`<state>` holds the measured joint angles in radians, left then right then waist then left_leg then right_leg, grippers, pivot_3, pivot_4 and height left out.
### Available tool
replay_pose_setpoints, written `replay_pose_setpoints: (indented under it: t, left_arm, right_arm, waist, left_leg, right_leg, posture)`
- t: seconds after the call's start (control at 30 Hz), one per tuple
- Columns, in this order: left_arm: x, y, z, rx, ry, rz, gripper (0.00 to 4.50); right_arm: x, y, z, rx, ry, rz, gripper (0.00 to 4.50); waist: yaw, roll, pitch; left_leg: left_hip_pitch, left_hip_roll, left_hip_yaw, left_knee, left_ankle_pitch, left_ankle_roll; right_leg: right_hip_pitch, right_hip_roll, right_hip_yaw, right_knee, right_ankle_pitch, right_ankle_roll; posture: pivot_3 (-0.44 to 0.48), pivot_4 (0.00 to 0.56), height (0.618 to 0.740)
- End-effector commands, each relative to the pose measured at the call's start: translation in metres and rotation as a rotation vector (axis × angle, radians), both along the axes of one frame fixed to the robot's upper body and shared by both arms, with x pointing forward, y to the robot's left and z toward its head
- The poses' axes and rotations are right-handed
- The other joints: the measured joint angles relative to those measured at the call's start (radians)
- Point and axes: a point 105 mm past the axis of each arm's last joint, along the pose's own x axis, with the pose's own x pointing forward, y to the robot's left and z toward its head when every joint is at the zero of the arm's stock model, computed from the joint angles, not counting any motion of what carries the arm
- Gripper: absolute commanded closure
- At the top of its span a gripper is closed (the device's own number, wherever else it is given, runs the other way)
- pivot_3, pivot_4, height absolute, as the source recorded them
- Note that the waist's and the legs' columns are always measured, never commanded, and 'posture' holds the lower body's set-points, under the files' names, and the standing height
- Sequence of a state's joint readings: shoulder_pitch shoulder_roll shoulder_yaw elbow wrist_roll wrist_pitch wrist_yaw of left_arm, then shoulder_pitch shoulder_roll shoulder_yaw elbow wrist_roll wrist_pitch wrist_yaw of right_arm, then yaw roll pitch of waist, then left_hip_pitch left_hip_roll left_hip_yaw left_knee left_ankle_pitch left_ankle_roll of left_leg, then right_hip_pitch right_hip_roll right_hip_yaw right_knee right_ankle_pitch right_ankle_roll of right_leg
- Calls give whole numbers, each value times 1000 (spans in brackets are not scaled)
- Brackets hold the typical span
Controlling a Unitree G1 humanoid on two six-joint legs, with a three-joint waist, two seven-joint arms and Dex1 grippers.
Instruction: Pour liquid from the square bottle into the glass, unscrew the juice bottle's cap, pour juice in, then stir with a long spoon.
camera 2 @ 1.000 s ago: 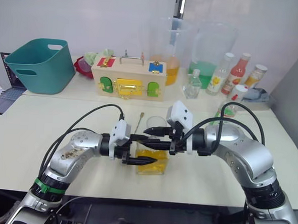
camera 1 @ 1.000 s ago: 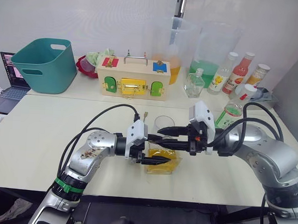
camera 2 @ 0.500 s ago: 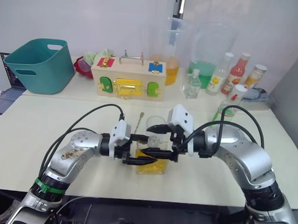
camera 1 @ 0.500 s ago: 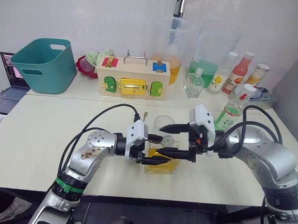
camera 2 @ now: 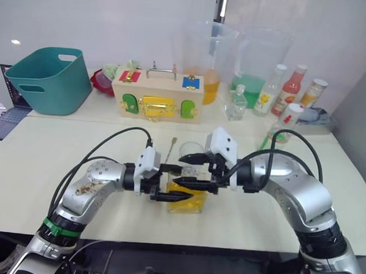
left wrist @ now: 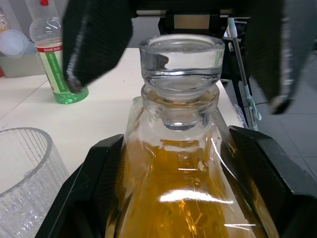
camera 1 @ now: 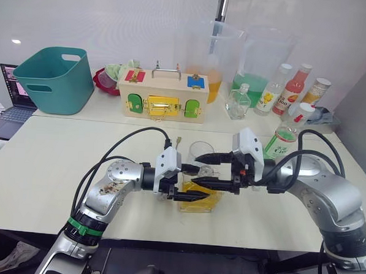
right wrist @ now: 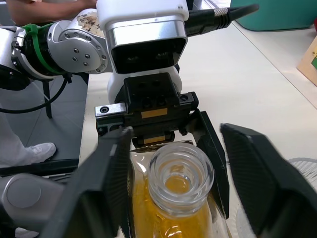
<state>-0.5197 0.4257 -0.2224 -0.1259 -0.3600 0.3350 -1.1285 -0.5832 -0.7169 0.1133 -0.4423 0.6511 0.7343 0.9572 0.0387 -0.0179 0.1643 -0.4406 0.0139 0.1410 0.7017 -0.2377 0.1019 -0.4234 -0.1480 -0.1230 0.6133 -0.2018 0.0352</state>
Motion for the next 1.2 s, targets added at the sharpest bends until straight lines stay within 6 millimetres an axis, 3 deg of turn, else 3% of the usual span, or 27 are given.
replay_pose_setpoints:
  t: [0.03,0.07,0.27,0.53,0.8,0.87,1.03,1.2]
  left_arm:
    - [5,0,3,23,-50,23,1717]
    - [5,0,2,28,-50,25,1717]
    - [6,1,-2,44,-44,31,1717]
    - [6,1,-9,90,-53,34,1717]
    - [6,4,-14,109,-38,39,1717]
    - [7,3,-13,101,-31,42,1717]
    - [6,2,-11,80,-26,37,1717]
    - [2,-3,5,-6,-37,6,1717]
  right_arm:
    - [-2,-2,8,16,-30,4,3117]
    - [-2,-2,8,18,-28,3,3405]
    - [0,-4,6,12,-25,-8,3424]
    - [0,-2,23,121,62,-11,3424]
    - [-3,-1,39,137,-25,37,3424]
    - [-5,-6,52,164,-55,36,3424]
    - [9,-47,65,166,-99,-106,3424]
    - [29,-131,55,135,-85,-433,3424]
  waist:
    - [-1,0,0]
    - [-1,0,0]
    - [0,0,0]
    - [-1,0,0]
    - [-1,0,0]
    - [-1,0,0]
    - [2,0,0]
    - [6,0,0]
  left_leg:
    - [0,0,0,0,0,0]
    - [0,0,0,0,0,0]
    - [0,0,0,0,0,0]
    - [0,0,0,0,0,0]
    - [0,0,-1,0,-2,-4]
    - [0,0,0,0,-2,-4]
    - [0,0,-1,0,-2,-3]
    - [0,0,0,0,-1,0]
  right_leg:
    - [0,0,0,0,0,0]
    - [0,0,0,0,0,0]
    - [0,0,0,0,0,0]
    - [0,0,0,0,0,0]
    - [0,0,0,0,0,0]
    - [0,0,0,0,0,0]
    - [1,0,0,-1,0,0]
    - [1,0,0,-1,0,0]
  posture:
    - [0,150,733]
    - [0,150,733]
    - [0,150,733]
    - [0,150,733]
    - [0,150,733]
    - [0,150,733]
    - [0,150,733]
    - [0,150,733]
